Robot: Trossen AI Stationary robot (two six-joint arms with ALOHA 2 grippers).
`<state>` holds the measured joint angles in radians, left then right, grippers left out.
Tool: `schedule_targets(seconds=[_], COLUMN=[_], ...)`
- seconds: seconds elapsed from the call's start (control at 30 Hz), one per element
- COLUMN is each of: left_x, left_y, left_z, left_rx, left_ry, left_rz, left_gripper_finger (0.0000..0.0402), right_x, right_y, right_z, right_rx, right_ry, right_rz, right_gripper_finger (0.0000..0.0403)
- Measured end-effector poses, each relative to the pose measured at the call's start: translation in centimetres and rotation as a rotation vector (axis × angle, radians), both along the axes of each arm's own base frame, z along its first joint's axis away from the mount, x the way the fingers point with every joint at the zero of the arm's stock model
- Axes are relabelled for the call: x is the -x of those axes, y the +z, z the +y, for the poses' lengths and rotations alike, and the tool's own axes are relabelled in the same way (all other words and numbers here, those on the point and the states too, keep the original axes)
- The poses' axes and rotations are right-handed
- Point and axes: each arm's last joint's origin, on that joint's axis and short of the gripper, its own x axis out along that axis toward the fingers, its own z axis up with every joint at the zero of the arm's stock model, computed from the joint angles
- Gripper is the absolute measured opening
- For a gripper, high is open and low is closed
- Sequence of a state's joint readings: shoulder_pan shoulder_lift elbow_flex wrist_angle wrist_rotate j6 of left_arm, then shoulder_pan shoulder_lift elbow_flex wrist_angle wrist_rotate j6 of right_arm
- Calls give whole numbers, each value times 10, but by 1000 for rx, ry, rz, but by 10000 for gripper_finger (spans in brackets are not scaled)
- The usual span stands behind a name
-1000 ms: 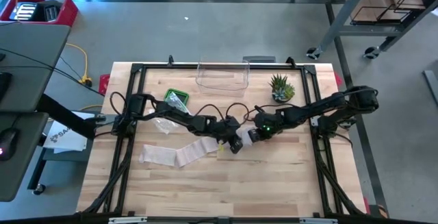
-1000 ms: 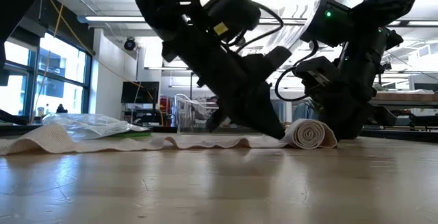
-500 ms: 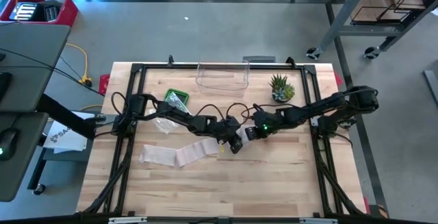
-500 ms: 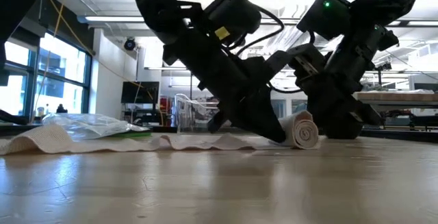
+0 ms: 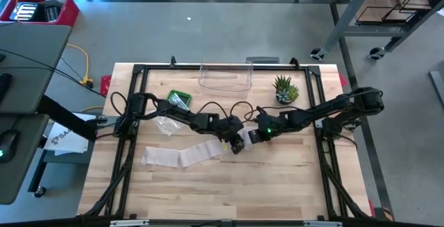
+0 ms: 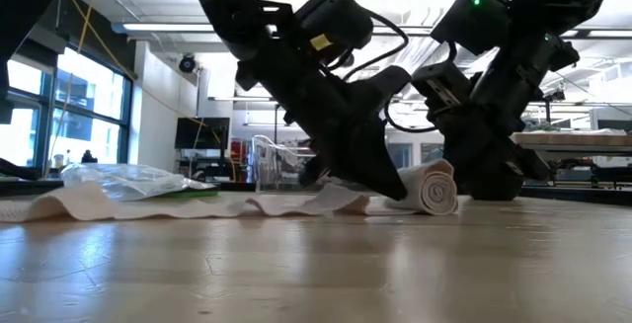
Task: Roll bandage
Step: Roll the bandage
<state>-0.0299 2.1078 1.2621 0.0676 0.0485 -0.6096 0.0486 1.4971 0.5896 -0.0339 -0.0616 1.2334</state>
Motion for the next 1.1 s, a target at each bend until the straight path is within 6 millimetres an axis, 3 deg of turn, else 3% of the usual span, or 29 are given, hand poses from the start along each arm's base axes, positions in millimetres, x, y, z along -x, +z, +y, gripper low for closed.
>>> schedule_targets(seconds=[0.47, 0.83, 1.1], left_x=[27, 49, 49], left_y=[32, 11, 11], left_z=[-2, -47, -45], left_rx=[-157, -179, -253], left_ry=[-67, -27, -9], left_rz=[157, 233, 229], left_gripper_finger=[0, 0, 0], right_x=[-4, -4, -14], right_y=[3, 4, -1], right_z=[1, 14, 25], right_rx=[-15, -17, -56], right_ry=[-12, -25, -64], right_rz=[-45, -59, -134], right_gripper_finger=[0, 0, 0])
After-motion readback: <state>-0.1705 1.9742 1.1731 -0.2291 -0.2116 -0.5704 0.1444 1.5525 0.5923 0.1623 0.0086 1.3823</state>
